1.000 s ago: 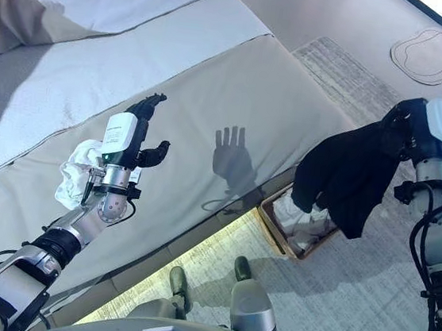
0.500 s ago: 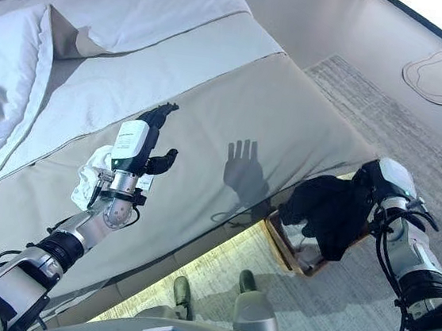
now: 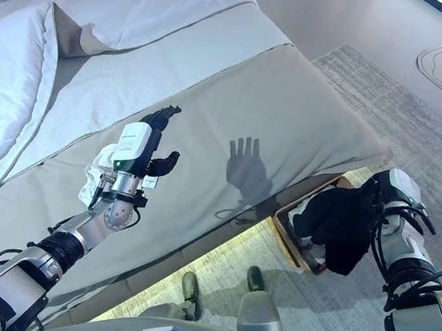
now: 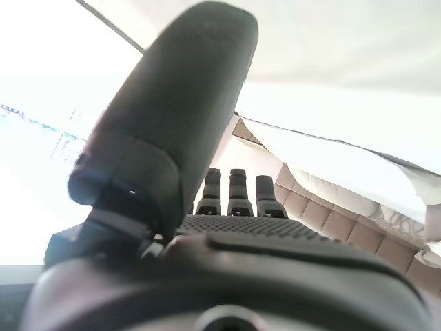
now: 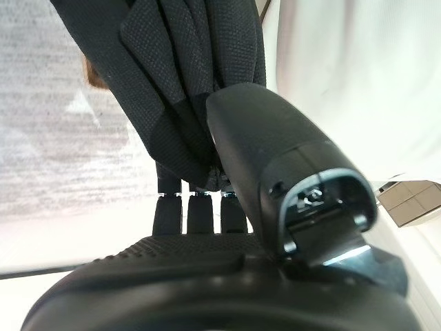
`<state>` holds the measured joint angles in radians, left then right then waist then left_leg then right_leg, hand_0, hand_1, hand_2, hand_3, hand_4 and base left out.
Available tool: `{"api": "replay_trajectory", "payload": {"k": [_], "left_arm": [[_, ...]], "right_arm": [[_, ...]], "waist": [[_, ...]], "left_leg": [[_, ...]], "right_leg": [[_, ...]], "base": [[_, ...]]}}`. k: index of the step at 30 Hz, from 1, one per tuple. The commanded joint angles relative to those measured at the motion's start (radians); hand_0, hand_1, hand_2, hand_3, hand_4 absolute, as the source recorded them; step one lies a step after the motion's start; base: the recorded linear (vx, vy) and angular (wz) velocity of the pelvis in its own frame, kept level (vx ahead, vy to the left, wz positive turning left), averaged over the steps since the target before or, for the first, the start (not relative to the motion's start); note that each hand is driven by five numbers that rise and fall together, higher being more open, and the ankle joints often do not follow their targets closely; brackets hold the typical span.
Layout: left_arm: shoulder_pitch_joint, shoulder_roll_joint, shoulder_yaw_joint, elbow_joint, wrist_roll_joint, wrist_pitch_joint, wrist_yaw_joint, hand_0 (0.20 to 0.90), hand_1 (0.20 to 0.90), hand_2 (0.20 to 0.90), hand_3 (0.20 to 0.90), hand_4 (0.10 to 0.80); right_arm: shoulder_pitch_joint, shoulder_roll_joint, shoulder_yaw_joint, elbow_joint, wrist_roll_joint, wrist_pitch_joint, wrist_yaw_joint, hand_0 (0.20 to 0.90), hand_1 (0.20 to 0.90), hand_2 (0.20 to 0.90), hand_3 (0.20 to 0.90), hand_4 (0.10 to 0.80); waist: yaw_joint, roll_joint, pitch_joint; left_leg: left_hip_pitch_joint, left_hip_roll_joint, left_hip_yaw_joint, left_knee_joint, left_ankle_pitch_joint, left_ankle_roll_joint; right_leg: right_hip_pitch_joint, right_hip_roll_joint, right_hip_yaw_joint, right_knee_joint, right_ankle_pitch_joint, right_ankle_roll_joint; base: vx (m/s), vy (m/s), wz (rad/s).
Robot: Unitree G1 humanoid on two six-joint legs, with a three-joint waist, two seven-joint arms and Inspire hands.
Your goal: Pick up the clothes from the bed and place them into the basket
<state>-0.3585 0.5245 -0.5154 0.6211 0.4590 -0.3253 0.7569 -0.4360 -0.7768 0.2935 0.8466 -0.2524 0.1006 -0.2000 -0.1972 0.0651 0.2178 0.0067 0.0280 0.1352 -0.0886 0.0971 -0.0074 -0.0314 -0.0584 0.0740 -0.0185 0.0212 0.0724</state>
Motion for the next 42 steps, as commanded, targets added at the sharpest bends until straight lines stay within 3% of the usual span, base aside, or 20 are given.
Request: {"api": "replay_trajectory", "payload": {"k": [1, 5, 6, 7, 24, 31, 42], "left_arm": [[-0.092, 0.016, 0.025, -0.036, -0.043, -0.042, 0.08, 0.9, 0.9, 0.9, 0.9, 0.8], [-0.091, 0.009, 0.021, -0.032, -0.043, -0.046, 0.089, 0.9, 0.9, 0.9, 0.9, 0.8], [-0.093, 0.007, 0.021, -0.034, -0.045, -0.042, 0.089, 0.9, 0.9, 0.9, 0.9, 0.8], [-0.094, 0.005, 0.02, -0.035, -0.048, -0.039, 0.09, 0.9, 0.9, 0.9, 0.9, 0.8], [-0.068, -0.007, 0.029, -0.029, -0.034, -0.048, 0.103, 0.9, 0.9, 0.9, 0.9, 0.8], [-0.055, -0.024, 0.032, -0.023, -0.032, -0.046, 0.11, 0.9, 0.9, 0.9, 0.9, 0.8], [-0.024, -0.039, 0.061, 0.013, -0.027, -0.053, 0.147, 0.9, 0.9, 0.9, 0.9, 0.8]], "right_arm": [[-0.126, -0.087, 0.012, -0.034, -0.02, -0.073, -0.119, 0.3, 0.3, 0.3, 0.2, 0.1], [-0.113, -0.096, 0.001, -0.057, -0.039, -0.085, -0.143, 0.3, 0.3, 0.3, 0.2, 0.1], [-0.115, -0.098, 0.002, -0.061, -0.049, -0.081, -0.147, 0.382, 0.382, 0.382, 0.296, 0.196], [-0.119, -0.101, 0.005, -0.064, -0.053, -0.07, -0.153, 0.9, 0.9, 0.9, 0.9, 0.8], [-0.076, -0.108, -0.039, -0.036, -0.044, -0.011, -0.197, 0.9, 0.9, 0.9, 0.9, 0.8], [-0.09, -0.127, -0.052, -0.089, -0.078, 0.018, -0.264, 0.9, 0.9, 0.9, 0.9, 0.8], [-0.265, -0.103, 0.063, -0.285, -0.177, -0.008, -0.318, 0.9, 0.9, 0.9, 0.9, 0.8]], "waist": [[0.01, 0.008, -0.018], [0.004, 0.017, -0.013], [0.003, 0.019, -0.012], [0.001, 0.02, -0.011], [0.006, 0.01, -0.028], [0.024, -0.002, -0.041], [0.112, -0.038, -0.04]], "left_leg": [[0.031, -0.034, -0.005, 0.01, -0.118, 0.023], [0.028, -0.037, -0.005, 0.008, -0.117, 0.022], [0.027, -0.038, -0.005, 0.008, -0.118, 0.022], [0.026, -0.038, -0.004, 0.007, -0.117, 0.021], [0.04, -0.022, -0.011, 0.006, -0.113, 0.008], [0.049, -0.024, -0.044, 0.005, -0.11, 0.005], [0.024, -0.043, -0.135, 0.007, -0.087, 0.007]], "right_leg": [[-0.083, 0.008, 0.022, 0.098, 0.026, 0.014], [-0.089, 0.007, 0.024, 0.098, 0.025, 0.014], [-0.09, 0.007, 0.025, 0.098, 0.025, 0.015], [-0.091, 0.008, 0.027, 0.097, 0.025, 0.014], [-0.067, 0.013, 0.019, 0.09, 0.019, 0.009], [-0.046, 0.02, 0.0, 0.102, 0.001, -0.002], [-0.024, 0.019, -0.061, 0.101, -0.015, -0.026]], "base": [[0.0, 0.0, 0.0], [0.0, 0.0, 0.0], [0.003, 0.014, -0.03], [0.003, 0.011, -0.05], [0.029, -0.01, 0.01], [0.058, -0.006, 0.08], [0.032, -0.016, 0.15]]}}
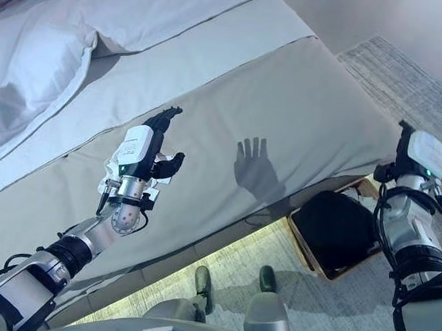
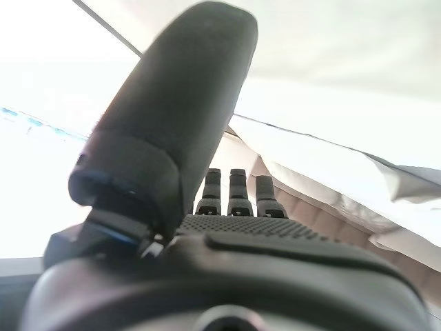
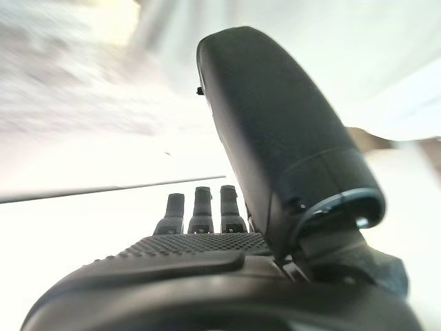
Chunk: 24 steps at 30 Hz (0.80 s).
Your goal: Pick up the clothes from the bed and place them into the basket
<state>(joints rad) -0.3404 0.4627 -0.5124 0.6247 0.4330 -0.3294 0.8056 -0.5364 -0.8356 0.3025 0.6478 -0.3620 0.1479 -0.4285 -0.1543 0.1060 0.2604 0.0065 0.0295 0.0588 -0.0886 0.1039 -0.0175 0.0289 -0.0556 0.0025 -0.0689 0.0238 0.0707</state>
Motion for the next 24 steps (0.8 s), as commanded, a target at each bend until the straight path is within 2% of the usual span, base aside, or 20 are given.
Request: {"api": "replay_trajectory", "payload": {"k": [1, 7, 11, 18, 24], "left_arm": [[-0.042, 0.021, 0.063, 0.012, 0.0, -0.05, 0.104, 0.9, 0.9, 0.9, 0.9, 0.8], [-0.054, 0.011, 0.086, 0.033, 0.001, -0.042, 0.142, 0.9, 0.9, 0.9, 0.9, 0.8], [-0.046, 0.019, 0.099, 0.026, -0.005, -0.033, 0.142, 0.9, 0.9, 0.9, 0.9, 0.8], [-0.057, 0.054, 0.105, 0.018, -0.009, -0.029, 0.161, 0.9, 0.9, 0.9, 0.9, 0.8], [-0.06, 0.083, 0.099, -0.019, -0.024, -0.033, 0.17, 0.9, 0.9, 0.9, 0.9, 0.8]], "right_arm": [[-0.189, -0.038, 0.07, -0.099, -0.07, -0.053, -0.095, 0.9, 0.9, 0.9, 0.9, 0.8], [-0.356, 0.001, 0.19, -0.115, -0.087, -0.048, -0.131, 0.9, 0.9, 0.9, 0.9, 0.8], [-0.402, 0.009, 0.232, -0.102, -0.075, -0.045, -0.115, 0.9, 0.9, 0.9, 0.9, 0.8], [-0.572, 0.046, 0.363, -0.023, -0.044, -0.016, -0.071, 0.9, 0.9, 0.9, 0.9, 0.8], [-0.684, 0.065, 0.454, 0.058, 0.006, -0.006, -0.074, 0.9, 0.9, 0.9, 0.9, 0.8]], "waist": [[0.079, -0.081, -0.076], [0.147, -0.092, -0.024], [0.176, -0.096, -0.006], [0.272, -0.1, 0.067], [0.338, -0.086, 0.13]], "left_leg": [[0.017, -0.048, -0.068, 0.009, -0.091, 0.017], [-0.028, -0.066, -0.114, 0.016, -0.074, 0.024], [-0.042, -0.072, -0.139, 0.018, -0.068, 0.027], [-0.119, -0.094, -0.204, 0.043, -0.043, 0.034], [-0.181, -0.11, -0.242, 0.074, -0.032, 0.036]], "right_leg": [[-0.087, 0.014, 0.004, 0.15, -0.016, -0.025], [-0.105, 0.003, -0.031, 0.14, -0.01, -0.033], [-0.106, -0.001, -0.054, 0.143, -0.016, -0.036], [-0.152, -0.015, -0.134, 0.182, -0.035, -0.049], [-0.187, -0.026, -0.197, 0.213, -0.051, -0.059]], "base": [[-0.048, -0.004, 0.23], [-0.062, 0.03, 0.22], [-0.002, 0.023, 0.29], [-0.037, 0.032, 0.31], [-0.027, 0.019, 0.31]]}}
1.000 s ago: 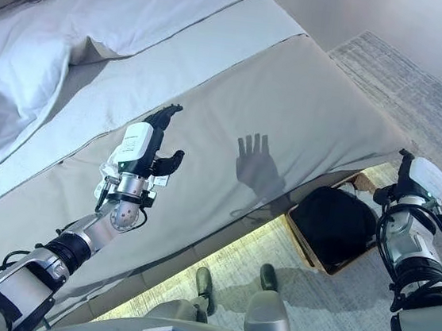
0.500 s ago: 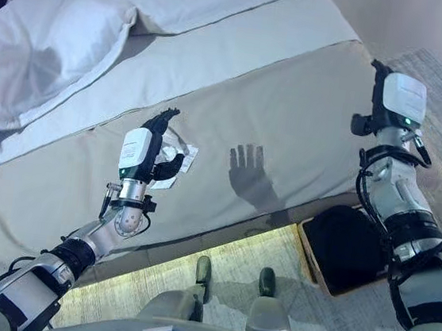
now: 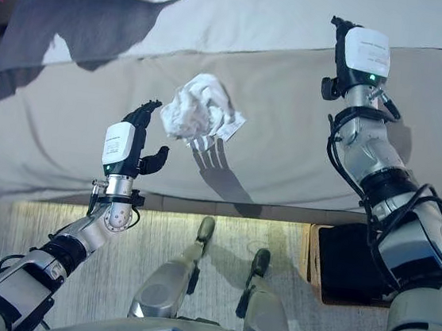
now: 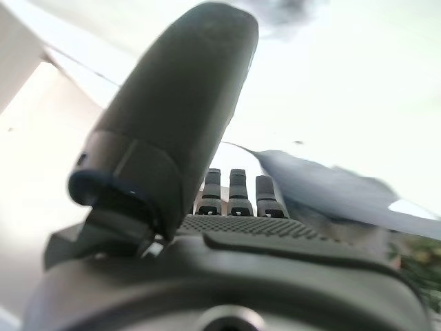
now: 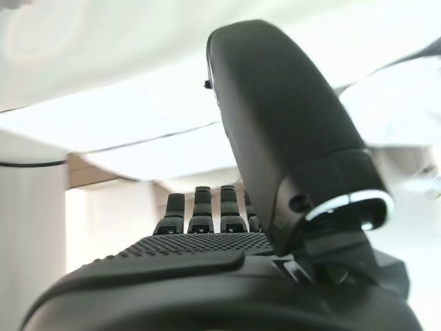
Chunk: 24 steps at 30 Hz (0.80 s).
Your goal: Pick up the clothes from the bed and place them into the basket
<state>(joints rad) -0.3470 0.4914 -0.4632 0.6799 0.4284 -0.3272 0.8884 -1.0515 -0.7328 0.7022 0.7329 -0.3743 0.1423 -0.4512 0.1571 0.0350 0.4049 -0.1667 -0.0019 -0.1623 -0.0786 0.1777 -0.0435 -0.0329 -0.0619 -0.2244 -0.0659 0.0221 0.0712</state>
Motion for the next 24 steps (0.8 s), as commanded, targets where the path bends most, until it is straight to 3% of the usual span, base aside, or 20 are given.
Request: {"api": "replay_trajectory", "payload": {"k": [1, 9, 14, 24], "left_arm": [[-0.054, 0.059, 0.049, -0.081, -0.025, -0.038, 0.087, 0.9, 0.9, 0.9, 0.9, 0.8], [-0.044, 0.071, 0.043, -0.138, -0.047, -0.058, 0.09, 0.9, 0.9, 0.9, 0.9, 0.8], [-0.049, 0.073, 0.031, -0.173, -0.033, -0.05, 0.102, 0.9, 0.9, 0.9, 0.9, 0.8], [-0.06, 0.073, 0.016, -0.242, -0.05, -0.023, 0.111, 0.9, 0.9, 0.9, 0.9, 0.8]], "right_arm": [[-0.188, -0.034, 0.065, -0.01, 0.023, 0.0, -0.053, 0.9, 0.9, 0.9, 0.9, 0.8], [-0.316, 0.008, 0.133, 0.044, 0.042, 0.05, -0.031, 0.9, 0.9, 0.9, 0.9, 0.8], [-0.377, 0.054, 0.147, 0.084, 0.039, 0.064, -0.022, 0.9, 0.9, 0.9, 0.9, 0.8], [-0.434, 0.123, 0.211, 0.162, 0.01, 0.059, 0.056, 0.9, 0.9, 0.9, 0.9, 0.8]], "waist": [[0.039, -0.01, -0.001], [0.111, 0.024, 0.073], [0.14, 0.024, 0.115], [0.183, 0.038, 0.115]], "left_leg": [[-0.021, -0.083, -0.028, 0.071, -0.102, 0.062], [-0.11, -0.1, -0.064, 0.09, -0.066, 0.069], [-0.154, -0.103, -0.058, 0.104, -0.056, 0.073], [-0.288, -0.113, -0.058, 0.171, -0.054, 0.075]], "right_leg": [[-0.134, -0.023, 0.018, 0.217, -0.051, -0.06], [-0.223, -0.044, -0.047, 0.297, -0.068, -0.059], [-0.27, -0.054, -0.075, 0.338, -0.074, -0.053], [-0.392, -0.065, -0.107, 0.429, -0.101, -0.055]], "base": [[-0.008, -0.002, 0.35], [0.013, 0.034, 0.3], [-0.001, 0.008, 0.17], [0.006, 0.013, 0.09]]}}
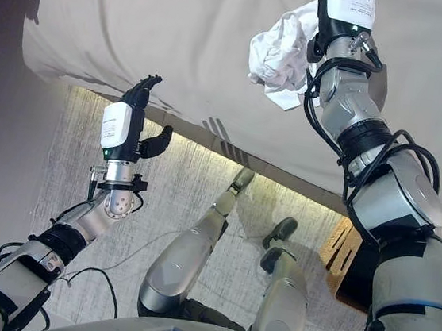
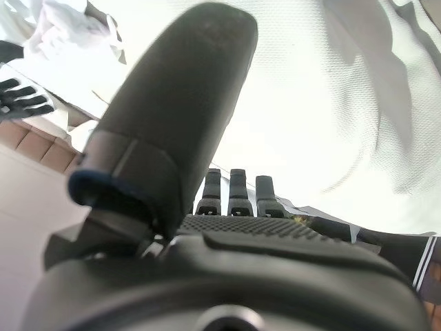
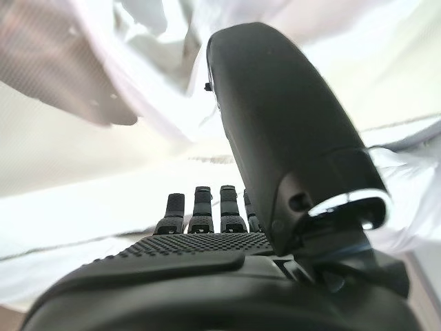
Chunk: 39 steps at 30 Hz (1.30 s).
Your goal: Pick up the clothes from the bed and place them into the basket
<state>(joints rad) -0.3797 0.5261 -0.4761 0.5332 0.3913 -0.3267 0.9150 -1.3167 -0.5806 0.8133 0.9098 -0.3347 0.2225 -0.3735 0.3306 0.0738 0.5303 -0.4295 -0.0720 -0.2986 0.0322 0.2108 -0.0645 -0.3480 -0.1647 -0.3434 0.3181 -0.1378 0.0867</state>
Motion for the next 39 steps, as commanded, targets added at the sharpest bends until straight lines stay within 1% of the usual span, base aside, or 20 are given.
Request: {"api": "replay_trajectory", "payload": {"k": [1, 4, 6, 7, 8, 11, 12, 13, 15, 17, 18, 20, 24, 27, 28, 29, 30, 32, 35, 39], "left_arm": [[-0.03, 0.037, 0.027, -0.097, -0.014, -0.023, 0.085, 0.9, 0.9, 0.9, 0.9, 0.8], [-0.031, 0.036, 0.025, -0.106, -0.017, -0.022, 0.087, 0.9, 0.9, 0.9, 0.9, 0.8], [-0.028, 0.038, 0.026, -0.113, -0.016, -0.039, 0.099, 0.9, 0.9, 0.9, 0.9, 0.8], [-0.027, 0.039, 0.028, -0.118, -0.012, -0.041, 0.101, 0.9, 0.9, 0.9, 0.9, 0.8], [-0.026, 0.044, 0.029, -0.129, -0.008, -0.046, 0.106, 0.9, 0.9, 0.9, 0.9, 0.8], [-0.025, 0.046, 0.031, -0.146, -0.008, -0.042, 0.106, 0.9, 0.9, 0.9, 0.9, 0.8], [-0.023, 0.052, 0.03, -0.163, -0.006, -0.04, 0.11, 0.9, 0.9, 0.9, 0.9, 0.8], [-0.016, 0.051, 0.026, -0.163, -0.005, -0.043, 0.114, 0.9, 0.9, 0.9, 0.9, 0.8], [-0.016, 0.058, 0.025, -0.179, -0.003, -0.046, 0.117, 0.9, 0.9, 0.9, 0.9, 0.8], [-0.013, 0.061, 0.025, -0.19, 0.0, -0.047, 0.12, 0.9, 0.9, 0.9, 0.9, 0.8], [-0.013, 0.062, 0.022, -0.199, 0.003, -0.052, 0.128, 0.9, 0.9, 0.9, 0.9, 0.8], [-0.01, 0.064, 0.02, -0.222, 0.007, -0.056, 0.15, 0.9, 0.9, 0.9, 0.9, 0.8], [0.006, 0.068, 0.036, -0.266, -0.005, -0.08, 0.159, 0.9, 0.9, 0.9, 0.9, 0.8], [0.023, 0.072, 0.04, -0.284, 0.011, -0.094, 0.16, 0.9, 0.9, 0.9, 0.9, 0.8], [0.03, 0.075, 0.04, -0.296, 0.014, -0.091, 0.157, 0.9, 0.9, 0.9, 0.9, 0.8], [0.036, 0.078, 0.041, -0.304, 0.016, -0.088, 0.154, 0.9, 0.9, 0.9, 0.9, 0.8], [0.041, 0.085, 0.042, -0.313, 0.018, -0.086, 0.155, 0.9, 0.9, 0.9, 0.9, 0.8], [0.049, 0.095, 0.046, -0.324, 0.027, -0.083, 0.157, 0.9, 0.9, 0.9, 0.9, 0.8], [0.048, 0.101, 0.045, -0.324, 0.03, -0.077, 0.17, 0.9, 0.9, 0.9, 0.9, 0.8], [0.032, 0.094, 0.035, -0.31, 0.016, -0.067, 0.182, 0.9, 0.9, 0.9, 0.9, 0.8]], "right_arm": [[-0.171, -0.019, 0.104, -0.004, -0.043, -0.023, -0.008, 0.9, 0.9, 0.9, 0.9, 0.8], [-0.179, 0.0, 0.122, 0.025, -0.053, -0.025, 0.027, 0.9, 0.9, 0.9, 0.9, 0.8], [-0.183, 0.014, 0.125, 0.057, -0.059, -0.018, 0.078, 0.9, 0.9, 0.9, 0.9, 0.8], [-0.182, 0.018, 0.129, 0.066, -0.058, -0.016, 0.084, 0.9, 0.9, 0.9, 0.9, 0.8], [-0.181, 0.024, 0.136, 0.086, -0.07, -0.009, 0.122, 0.9, 0.9, 0.9, 0.9, 0.8], [-0.177, 0.028, 0.145, 0.11, -0.08, -0.002, 0.144, 0.9, 0.9, 0.9, 0.9, 0.8], [-0.179, 0.032, 0.155, 0.137, -0.07, 0.018, 0.181, 0.9, 0.9, 0.9, 0.9, 0.8], [-0.172, 0.035, 0.156, 0.149, -0.069, 0.023, 0.191, 0.9, 0.9, 0.9, 0.9, 0.8], [-0.179, 0.033, 0.152, 0.173, -0.052, 0.036, 0.217, 0.9, 0.9, 0.9, 0.9, 0.8], [-0.183, 0.032, 0.154, 0.182, -0.06, 0.047, 0.232, 0.9, 0.9, 0.9, 0.9, 0.8], [-0.188, 0.032, 0.157, 0.202, -0.072, 0.046, 0.223, 0.9, 0.9, 0.9, 0.9, 0.8], [-0.21, 0.027, 0.169, 0.236, -0.15, 0.067, 0.235, 0.9, 0.9, 0.9, 0.9, 0.8], [-0.241, 0.02, 0.187, 0.276, -0.133, 0.124, 0.216, 0.9, 0.9, 0.9, 0.9, 0.8], [-0.258, 0.011, 0.198, 0.294, -0.122, 0.138, 0.234, 0.9, 0.9, 0.9, 0.9, 0.8], [-0.269, 0.003, 0.209, 0.298, -0.094, 0.127, 0.242, 0.554, 0.554, 0.554, 0.496, 0.396], [-0.271, -0.002, 0.211, 0.295, -0.081, 0.115, 0.243, 0.401, 0.401, 0.401, 0.318, 0.218], [-0.267, -0.01, 0.211, 0.289, -0.061, 0.087, 0.238, 0.3, 0.3, 0.3, 0.2, 0.1], [-0.259, -0.021, 0.209, 0.272, -0.033, 0.053, 0.222, 0.3, 0.3, 0.3, 0.2, 0.1], [-0.254, -0.025, 0.197, 0.251, -0.021, 0.028, 0.19, 0.3, 0.3, 0.3, 0.2, 0.1], [-0.253, -0.012, 0.184, 0.235, -0.019, -0.008, 0.162, 0.3, 0.3, 0.3, 0.2, 0.1]], "waist": [[0.013, 0.002, -0.01], [0.022, 0.007, -0.01], [0.029, 0.009, -0.01], [0.03, 0.009, -0.01], [0.035, 0.009, -0.01], [0.038, 0.01, -0.01], [0.043, 0.013, -0.01], [0.04, 0.008, -0.01], [0.044, 0.009, -0.01], [0.047, 0.008, -0.01], [0.051, 0.013, -0.01], [0.059, 0.023, -0.01], [0.077, 0.028, -0.01], [0.084, 0.035, -0.01], [0.085, 0.038, -0.01], [0.085, 0.038, -0.01], [0.083, 0.038, -0.01], [0.079, 0.035, -0.01], [0.07, 0.032, -0.01], [0.055, 0.032, -0.01]], "left_leg": [[-0.036, -0.043, 0.078, 0.063, -0.085, 0.095], [-0.057, -0.04, 0.076, 0.065, -0.079, 0.093], [-0.076, -0.036, 0.077, 0.065, -0.075, 0.091], [-0.081, -0.035, 0.078, 0.065, -0.073, 0.091], [-0.094, -0.033, 0.08, 0.064, -0.07, 0.09], [-0.108, -0.031, 0.08, 0.064, -0.067, 0.089], [-0.129, -0.026, 0.081, 0.064, -0.064, 0.087], [-0.114, -0.027, 0.084, 0.061, -0.088, 0.084], [-0.135, -0.024, 0.089, 0.061, -0.084, 0.084], [-0.146, -0.023, 0.091, 0.061, -0.082, 0.083], [-0.164, -0.025, 0.087, 0.064, -0.078, 0.083], [-0.197, -0.028, 0.084, 0.072, -0.073, 0.083], [-0.243, -0.035, 0.078, 0.071, -0.06, 0.081], [-0.267, -0.035, 0.077, 0.071, -0.055, 0.08], [-0.275, -0.034, 0.076, 0.068, -0.051, 0.079], [-0.276, -0.034, 0.075, 0.065, -0.05, 0.079], [-0.277, -0.033, 0.074, 0.06, -0.048, 0.08], [-0.275, -0.03, 0.07, 0.057, -0.049, 0.08], [-0.269, -0.025, 0.074, 0.059, -0.055, 0.081], [-0.246, -0.019, 0.084, 0.059, -0.06, 0.078]], "right_leg": [[-0.087, 0.036, 0.01, 0.051, 0.058, -0.071], [-0.108, 0.033, 0.003, 0.061, 0.058, -0.071], [-0.127, 0.033, 0.001, 0.067, 0.059, -0.071], [-0.133, 0.033, 0.0, 0.068, 0.059, -0.07], [-0.145, 0.033, -0.003, 0.069, 0.061, -0.069], [-0.159, 0.032, -0.005, 0.072, 0.064, -0.068], [-0.182, 0.032, -0.009, 0.079, 0.064, -0.067], [-0.174, 0.029, 0.006, 0.093, 0.033, -0.06], [-0.197, 0.03, 0.002, 0.102, 0.032, -0.059], [-0.208, 0.029, 0.002, 0.114, 0.026, -0.06], [-0.224, 0.031, -0.001, 0.122, 0.023, -0.062], [-0.259, 0.032, -0.003, 0.149, 0.015, -0.065], [-0.301, 0.035, -0.017, 0.161, 0.012, -0.067], [-0.326, 0.037, -0.019, 0.173, 0.008, -0.071], [-0.336, 0.039, -0.018, 0.177, 0.007, -0.073], [-0.339, 0.04, -0.017, 0.178, 0.006, -0.073], [-0.343, 0.043, -0.016, 0.178, 0.006, -0.073], [-0.345, 0.047, -0.015, 0.18, 0.006, -0.073], [-0.345, 0.05, -0.011, 0.18, 0.006, -0.072], [-0.329, 0.053, -0.001, 0.166, 0.011, -0.071]], "base": [[0.005, 0.032, 0.0], [0.0, 0.0, 0.0], [0.0, 0.0, 0.0], [0.0, 0.0, 0.0], [0.0, 0.0, 0.0], [0.0, 0.0, 0.0], [0.092, -0.039, 0.02], [0.091, -0.051, 0.03], [0.039, -0.044, 0.1], [-0.005, -0.004, 0.09], [0.0, 0.0, 0.0], [-0.041, 0.0, 0.02], [-0.031, -0.039, 0.06], [-0.01, -0.021, 0.04], [0.0, 0.0, 0.0], [-0.002, -0.034, 0.02], [0.0, -0.032, 0.04], [-0.005, -0.024, 0.07], [-0.024, 0.007, 0.08], [-0.02, 0.023, -0.01]]}}
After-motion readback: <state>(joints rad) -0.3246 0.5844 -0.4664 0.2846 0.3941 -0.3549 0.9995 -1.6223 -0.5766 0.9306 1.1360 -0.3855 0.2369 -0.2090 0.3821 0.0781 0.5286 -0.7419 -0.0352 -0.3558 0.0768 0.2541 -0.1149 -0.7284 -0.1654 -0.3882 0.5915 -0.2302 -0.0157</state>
